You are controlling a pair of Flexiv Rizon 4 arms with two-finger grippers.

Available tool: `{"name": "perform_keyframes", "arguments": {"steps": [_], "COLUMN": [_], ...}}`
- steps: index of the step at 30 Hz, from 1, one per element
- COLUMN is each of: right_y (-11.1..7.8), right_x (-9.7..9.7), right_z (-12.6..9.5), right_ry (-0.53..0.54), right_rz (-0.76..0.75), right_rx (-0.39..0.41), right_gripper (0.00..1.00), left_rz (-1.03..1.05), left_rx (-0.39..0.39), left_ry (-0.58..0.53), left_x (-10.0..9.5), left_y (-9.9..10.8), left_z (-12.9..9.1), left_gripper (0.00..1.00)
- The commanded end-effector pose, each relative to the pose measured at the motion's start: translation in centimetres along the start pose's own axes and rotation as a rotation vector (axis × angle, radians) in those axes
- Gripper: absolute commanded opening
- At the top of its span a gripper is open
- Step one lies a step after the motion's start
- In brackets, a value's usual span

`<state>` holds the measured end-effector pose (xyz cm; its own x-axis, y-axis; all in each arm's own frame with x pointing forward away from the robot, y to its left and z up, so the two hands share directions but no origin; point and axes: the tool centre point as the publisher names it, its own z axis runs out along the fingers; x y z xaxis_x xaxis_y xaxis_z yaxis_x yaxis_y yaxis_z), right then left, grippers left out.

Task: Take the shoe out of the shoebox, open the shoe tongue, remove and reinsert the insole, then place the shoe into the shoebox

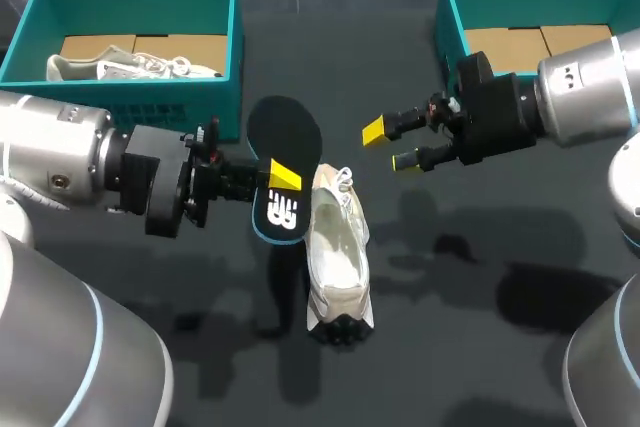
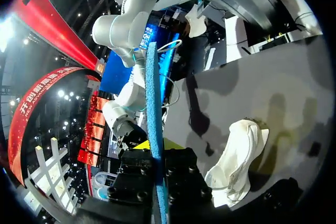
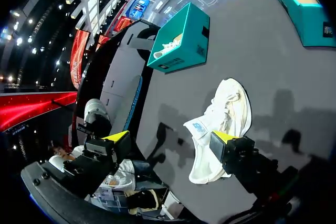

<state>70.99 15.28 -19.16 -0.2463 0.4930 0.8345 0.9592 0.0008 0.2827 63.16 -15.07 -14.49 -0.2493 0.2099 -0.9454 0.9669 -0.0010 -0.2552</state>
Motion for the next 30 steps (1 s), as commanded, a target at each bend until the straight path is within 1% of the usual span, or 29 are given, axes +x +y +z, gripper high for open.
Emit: {"name": "perform_keyframes", "arguments": {"steps": [1,8,10,11,14,16,17,20,22,26,30], "right_y": [-0.6,-0.6,-0.3,-0.1,0.5,0.8,1.0,1.1,1.1,1.0,0.9], "right_x": [-0.4,-0.4,-0.3,-0.2,0.5,1.0,1.2,2.0,2.3,2.6,2.8], "right_z": [0.1,0.1,0.4,0.6,0.8,1.1,1.3,1.8,2.2,3.2,3.8], "right_ry": [0.025,0.025,0.031,0.038,0.094,0.133,0.148,0.186,0.204,0.236,0.26], "right_rz": [0.0,0.0,0.0,0.001,-0.009,-0.009,-0.004,0.007,0.014,0.041,0.06], "right_rx": [-0.014,-0.014,-0.01,-0.007,-0.006,0.003,0.011,0.047,0.068,0.102,0.112], "right_gripper": [1.0,1.0,1.0,1.0,1.0,1.0,1.0,1.0,1.0,1.0,1.0], "left_rz": [0.003,0.003,0.042,0.054,0.123,0.143,0.151,0.16,0.173,0.202,0.23], "left_rx": [0.009,0.009,-0.02,-0.015,0.001,0.015,0.027,0.026,0.029,-0.001,-0.022], "left_ry": [-0.007,-0.007,-0.02,-0.046,-0.067,-0.061,-0.076,-0.07,-0.091,-0.105,-0.119], "left_x": [0.2,0.2,0.8,1.0,1.4,1.7,1.8,2.2,2.3,2.4,2.3], "left_y": [0.7,0.7,1.5,1.8,2.5,3.0,3.2,3.9,4.2,4.9,5.6], "left_z": [0.7,0.7,1.2,1.4,2.0,2.4,2.6,3.0,3.1,3.3,3.7], "left_gripper": [0.0,0.0,0.0,0.0,0.0,0.0,0.0,0.0,0.0,0.0,0.0]}}
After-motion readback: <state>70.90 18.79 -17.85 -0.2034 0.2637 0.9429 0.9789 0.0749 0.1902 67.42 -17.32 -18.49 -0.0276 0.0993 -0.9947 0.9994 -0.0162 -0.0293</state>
